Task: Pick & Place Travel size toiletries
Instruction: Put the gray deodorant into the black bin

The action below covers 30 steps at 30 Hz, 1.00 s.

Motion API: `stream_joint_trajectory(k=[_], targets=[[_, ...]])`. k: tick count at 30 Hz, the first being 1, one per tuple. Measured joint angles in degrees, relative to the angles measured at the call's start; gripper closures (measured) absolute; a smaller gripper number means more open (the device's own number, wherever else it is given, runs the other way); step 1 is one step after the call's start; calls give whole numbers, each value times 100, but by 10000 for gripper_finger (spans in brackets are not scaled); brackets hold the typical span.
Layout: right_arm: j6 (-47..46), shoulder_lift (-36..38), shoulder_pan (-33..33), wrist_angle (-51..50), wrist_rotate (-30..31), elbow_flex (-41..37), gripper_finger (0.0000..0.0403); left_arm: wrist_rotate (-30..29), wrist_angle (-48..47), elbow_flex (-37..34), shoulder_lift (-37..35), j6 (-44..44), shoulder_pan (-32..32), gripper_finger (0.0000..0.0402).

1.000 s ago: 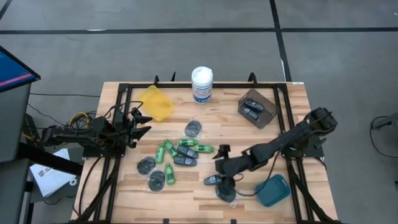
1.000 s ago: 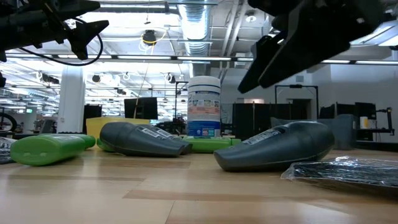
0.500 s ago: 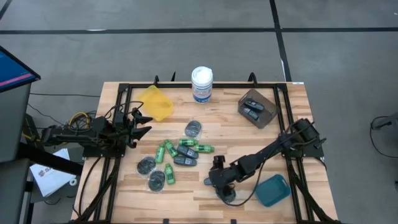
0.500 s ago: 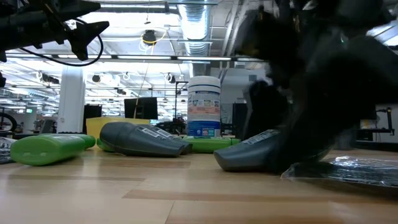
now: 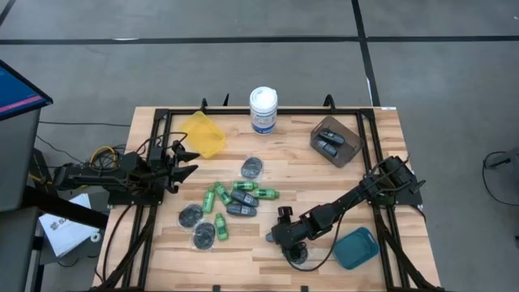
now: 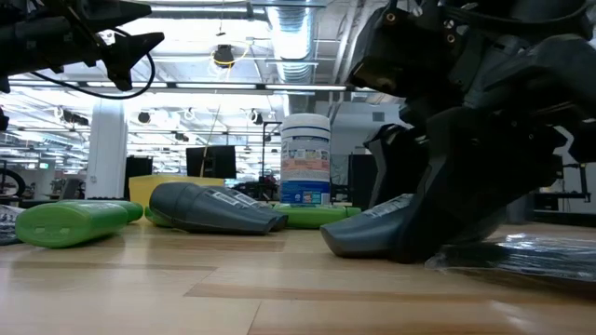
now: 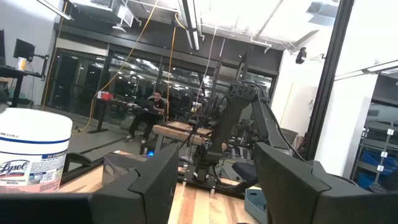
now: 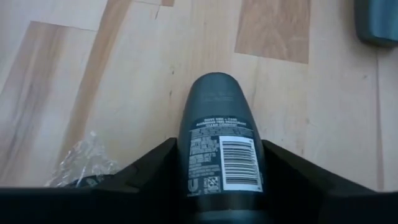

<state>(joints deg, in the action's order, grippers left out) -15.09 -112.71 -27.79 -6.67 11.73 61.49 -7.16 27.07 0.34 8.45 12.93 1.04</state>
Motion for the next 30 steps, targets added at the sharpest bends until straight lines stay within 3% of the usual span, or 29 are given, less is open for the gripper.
stream_joint_trajectory(k=[2,13,18,23,30], targets=[[43,4,0,-9,-3,-1,217,0,0,0,-2,0,0,198],[729,538,155,-215,208,-48,216,0,7,1,-2,0,1,198],[1223,1314,356,-825,687,-35,216,0,13,1,-4,0,0,198],[1499,2384,693,-1674,1571,-124,212,-1,24,0,-4,0,0,198],[1129,4170,1499,-2332,2522,-1010,212,-2,37,2,-4,-17,0,198]])
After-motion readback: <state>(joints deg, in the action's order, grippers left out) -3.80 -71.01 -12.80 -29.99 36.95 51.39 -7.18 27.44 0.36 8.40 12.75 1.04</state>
